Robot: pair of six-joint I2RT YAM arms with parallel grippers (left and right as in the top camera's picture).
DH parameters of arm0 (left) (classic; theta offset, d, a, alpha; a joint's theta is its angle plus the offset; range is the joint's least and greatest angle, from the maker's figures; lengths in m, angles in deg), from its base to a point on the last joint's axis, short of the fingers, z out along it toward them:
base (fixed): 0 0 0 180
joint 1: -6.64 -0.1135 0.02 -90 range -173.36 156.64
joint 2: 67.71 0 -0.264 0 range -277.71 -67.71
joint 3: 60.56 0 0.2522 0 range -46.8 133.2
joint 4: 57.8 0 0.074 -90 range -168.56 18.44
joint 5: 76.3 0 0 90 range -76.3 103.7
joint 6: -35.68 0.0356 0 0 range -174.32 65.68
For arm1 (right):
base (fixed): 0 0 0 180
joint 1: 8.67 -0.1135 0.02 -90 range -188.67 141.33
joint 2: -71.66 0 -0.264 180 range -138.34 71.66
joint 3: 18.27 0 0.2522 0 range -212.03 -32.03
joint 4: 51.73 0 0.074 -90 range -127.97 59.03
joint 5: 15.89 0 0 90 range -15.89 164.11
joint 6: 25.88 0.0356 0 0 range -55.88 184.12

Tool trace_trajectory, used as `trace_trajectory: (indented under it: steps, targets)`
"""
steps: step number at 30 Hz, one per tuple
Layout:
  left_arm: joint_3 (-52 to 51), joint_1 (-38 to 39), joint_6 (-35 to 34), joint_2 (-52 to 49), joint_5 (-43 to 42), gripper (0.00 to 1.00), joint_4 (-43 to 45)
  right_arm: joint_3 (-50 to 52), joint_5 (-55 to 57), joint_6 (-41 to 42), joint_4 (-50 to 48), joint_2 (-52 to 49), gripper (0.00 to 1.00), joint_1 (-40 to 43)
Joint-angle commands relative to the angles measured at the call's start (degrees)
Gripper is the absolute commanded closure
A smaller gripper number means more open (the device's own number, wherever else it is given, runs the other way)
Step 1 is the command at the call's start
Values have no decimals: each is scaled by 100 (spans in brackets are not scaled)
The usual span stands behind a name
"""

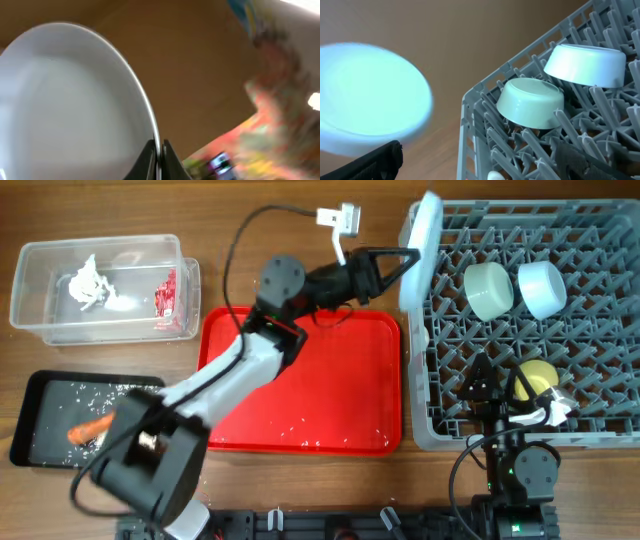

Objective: Sort waste into correct bins and load items into the dishwasher rack
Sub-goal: 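Swing the plate with the left gripper toward the dish rack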

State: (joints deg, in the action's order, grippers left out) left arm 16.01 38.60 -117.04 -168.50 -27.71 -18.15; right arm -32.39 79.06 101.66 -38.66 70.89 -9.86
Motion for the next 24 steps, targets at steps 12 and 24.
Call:
trace_trajectory:
  steps: [12, 24]
  targets:
    - [133, 61, -2789, -905, 658, 96, 874, 7, -28, 61, -26, 35, 0, 4]
    - [584, 636, -2358, -905, 638, 96, 758, 7, -28, 57, -24, 35, 0, 4]
